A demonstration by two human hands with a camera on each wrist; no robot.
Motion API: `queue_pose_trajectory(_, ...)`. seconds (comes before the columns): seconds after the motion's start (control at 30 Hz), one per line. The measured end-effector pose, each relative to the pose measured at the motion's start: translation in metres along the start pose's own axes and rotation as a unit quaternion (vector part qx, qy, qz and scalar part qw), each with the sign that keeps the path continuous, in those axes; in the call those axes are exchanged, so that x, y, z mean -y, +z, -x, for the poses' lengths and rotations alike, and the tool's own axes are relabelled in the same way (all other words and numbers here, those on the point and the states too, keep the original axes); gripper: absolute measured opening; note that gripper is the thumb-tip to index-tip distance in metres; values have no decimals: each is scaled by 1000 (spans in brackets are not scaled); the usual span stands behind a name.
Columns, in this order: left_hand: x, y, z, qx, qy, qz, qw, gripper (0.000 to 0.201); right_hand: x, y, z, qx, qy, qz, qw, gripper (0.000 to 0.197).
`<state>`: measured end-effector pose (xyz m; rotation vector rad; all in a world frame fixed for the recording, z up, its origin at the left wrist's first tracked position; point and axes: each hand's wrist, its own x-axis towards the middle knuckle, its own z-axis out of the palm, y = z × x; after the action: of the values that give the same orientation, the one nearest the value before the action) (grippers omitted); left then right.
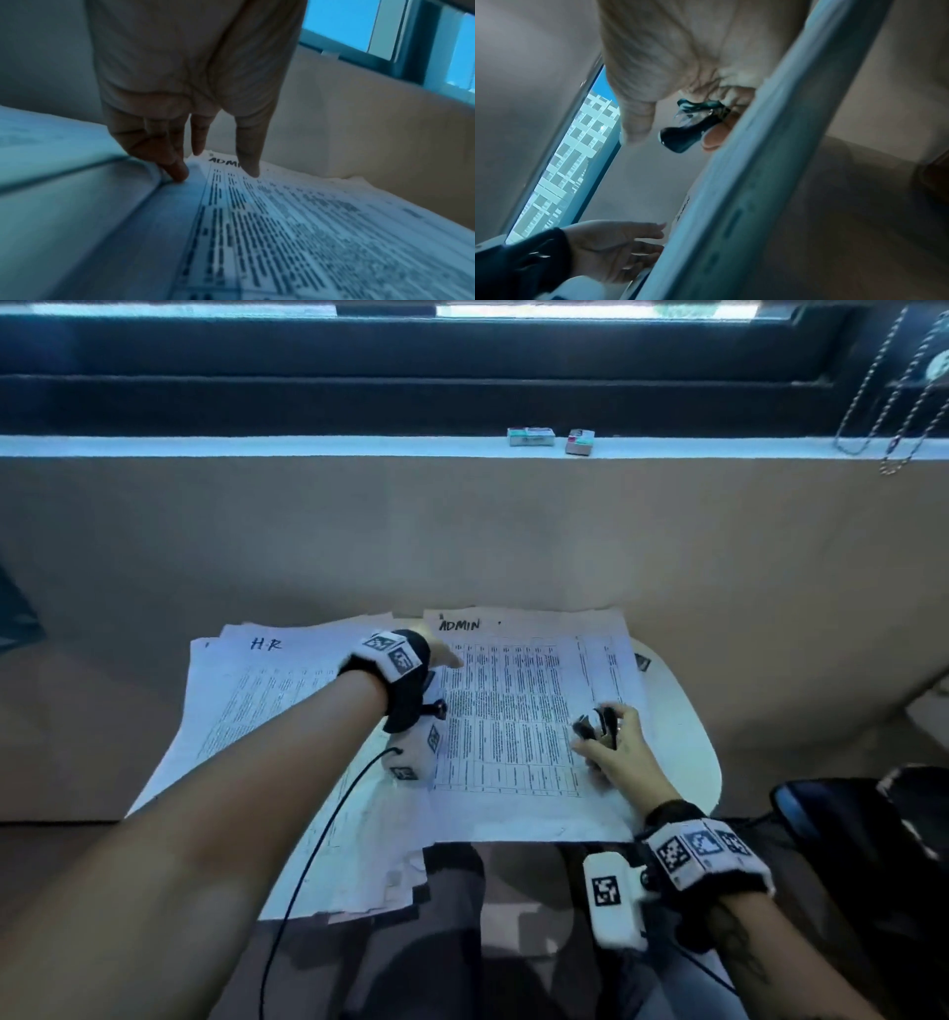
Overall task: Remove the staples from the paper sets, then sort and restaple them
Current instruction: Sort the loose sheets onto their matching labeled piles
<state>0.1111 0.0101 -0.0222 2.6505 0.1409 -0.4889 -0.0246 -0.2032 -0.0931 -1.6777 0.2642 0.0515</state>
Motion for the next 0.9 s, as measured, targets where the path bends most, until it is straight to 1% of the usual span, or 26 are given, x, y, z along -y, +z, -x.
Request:
queue_pose_trajectory(0.03, -2, 5, -5, -6, -14, 1, 1000, 55, -1, 0, 1, 5, -13, -3, 1000, 37)
queue_pose_trajectory(0.1, -8, 10, -9, -24, -43, 18, 999, 60, -1, 0, 0, 1, -27, -17, 999, 15)
queue_pose_trajectory(0.13, -12, 12, -11, -32, -54, 29, 998, 60, -3, 0, -1, -6, -27, -30, 999, 12)
queue_pose_trajectory(0.2, -19, 14, -15, -51, -66, 53, 995, 57, -7, -2, -4, -11, -27, -27, 999, 20)
queue_pose_trajectory(0.3, -27, 19, -24, -65, -81, 129, 986, 50, -16, -4, -8, -8, -35, -19, 999, 22)
queue_pose_trajectory(0.37, -31, 22, -29, -66, -71, 196, 976, 52, -19, -4, -10, -1, -49, -38, 998, 22)
queue_pose_trajectory(0.43, -35, 21, -30, -61, -57, 216, 973, 54, -22, -5, -12, 5, -68, -61, 996, 31)
queue_pose_trajectory(0.47, -35, 20, -30, -55, -56, 212, 974, 53, -23, -5, -12, 6, -75, -67, 995, 36)
queue_pose_trajectory(0.53, -35, 12, -30, -44, -46, 231, 971, 42, -25, -7, -13, 10, -75, -83, 994, 41)
queue_pose_trajectory(0.6, -34, 4, -27, -45, -47, 259, 964, 35, -26, -8, -14, 14, -65, -92, 994, 41)
queue_pose_trajectory(0.67, -32, -2, -26, -55, -44, 259, 963, 41, -26, -8, -14, 8, -59, -91, 994, 37)
queue_pose_trajectory(0.7, -32, -4, -24, -58, -35, 261, 963, 40, -26, -9, -14, 0, -57, -89, 994, 34)
queue_pose_trajectory(0.83, -33, -11, -13, -48, 21, 300, 953, 28, -21, -12, -15, -23, -34, -115, 993, 27)
queue_pose_trajectory(0.9, -35, -18, -4, -56, 60, 342, 936, 21, -15, -15, -14, -34, -22, -109, 993, 29)
